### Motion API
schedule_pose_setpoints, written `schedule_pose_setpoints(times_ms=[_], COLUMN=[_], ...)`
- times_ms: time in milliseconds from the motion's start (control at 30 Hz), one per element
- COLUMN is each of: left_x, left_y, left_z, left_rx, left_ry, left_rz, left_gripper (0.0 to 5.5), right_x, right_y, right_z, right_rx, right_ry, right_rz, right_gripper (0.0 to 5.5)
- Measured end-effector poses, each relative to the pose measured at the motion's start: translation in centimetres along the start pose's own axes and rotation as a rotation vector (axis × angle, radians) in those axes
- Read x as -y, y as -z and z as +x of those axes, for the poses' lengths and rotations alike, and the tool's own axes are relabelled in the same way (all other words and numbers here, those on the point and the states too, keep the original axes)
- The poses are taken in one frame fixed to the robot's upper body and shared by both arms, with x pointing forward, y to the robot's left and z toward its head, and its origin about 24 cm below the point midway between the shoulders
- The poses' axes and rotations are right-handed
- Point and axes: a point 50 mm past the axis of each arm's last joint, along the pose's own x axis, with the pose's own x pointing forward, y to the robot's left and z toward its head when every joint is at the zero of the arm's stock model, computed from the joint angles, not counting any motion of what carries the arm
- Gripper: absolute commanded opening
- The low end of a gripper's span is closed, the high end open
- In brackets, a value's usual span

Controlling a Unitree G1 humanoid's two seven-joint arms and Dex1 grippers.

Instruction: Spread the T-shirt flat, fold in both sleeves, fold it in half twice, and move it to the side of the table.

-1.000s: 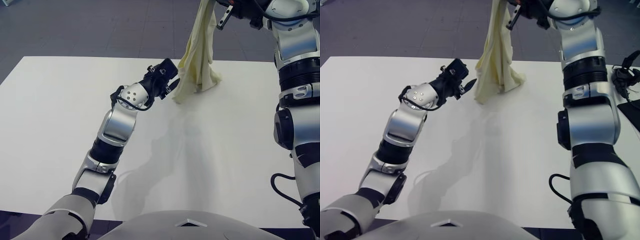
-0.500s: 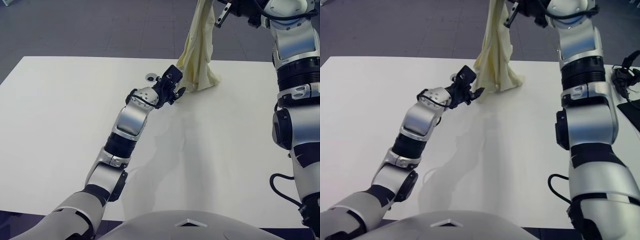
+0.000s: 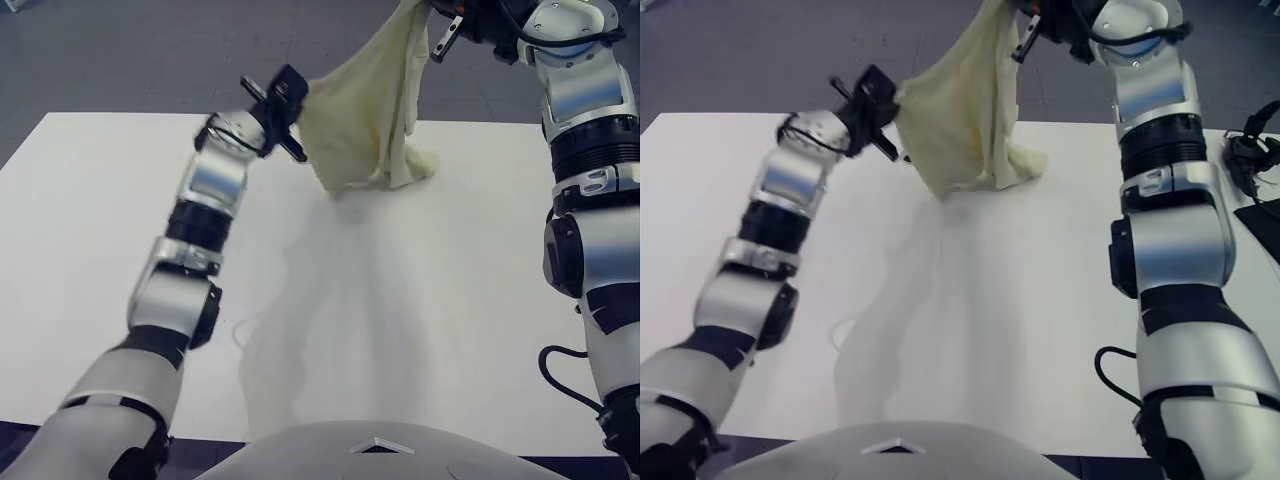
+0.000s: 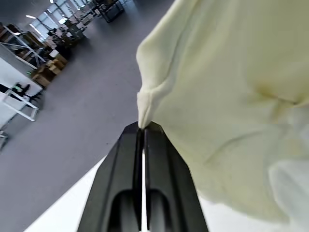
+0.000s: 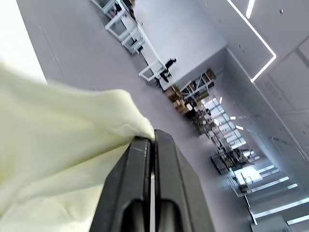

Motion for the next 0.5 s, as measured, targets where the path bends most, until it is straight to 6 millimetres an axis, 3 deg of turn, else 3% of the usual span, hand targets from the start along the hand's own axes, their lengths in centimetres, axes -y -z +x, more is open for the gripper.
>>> schedule_pose_setpoints(times_ms=[100, 233, 500], left_x=[-3.4, -5.3, -7.4], left_y=[-2.1, -5.5, -6.9], left_z=[0.2, 0.0, -0.8], left_rx=[0.028, 0.091, -0.012], left_ry=[-0.076, -0.121, -0.301], left_rz=[0.151, 0.352, 0.979], left_gripper=[0.01, 0.01, 0.01], right_x=[-0.2, -0.1, 1.4], right_y=[1.3, 2.0, 0.8], right_z=[0.4, 0.5, 0.6], right_rx=[-0.098, -0.166, -0.160], right_ry=[0.042, 0.103, 0.272], right_rz=[-0.035, -0.083, -0.300], right_gripper=[0.00, 0.00, 0.00])
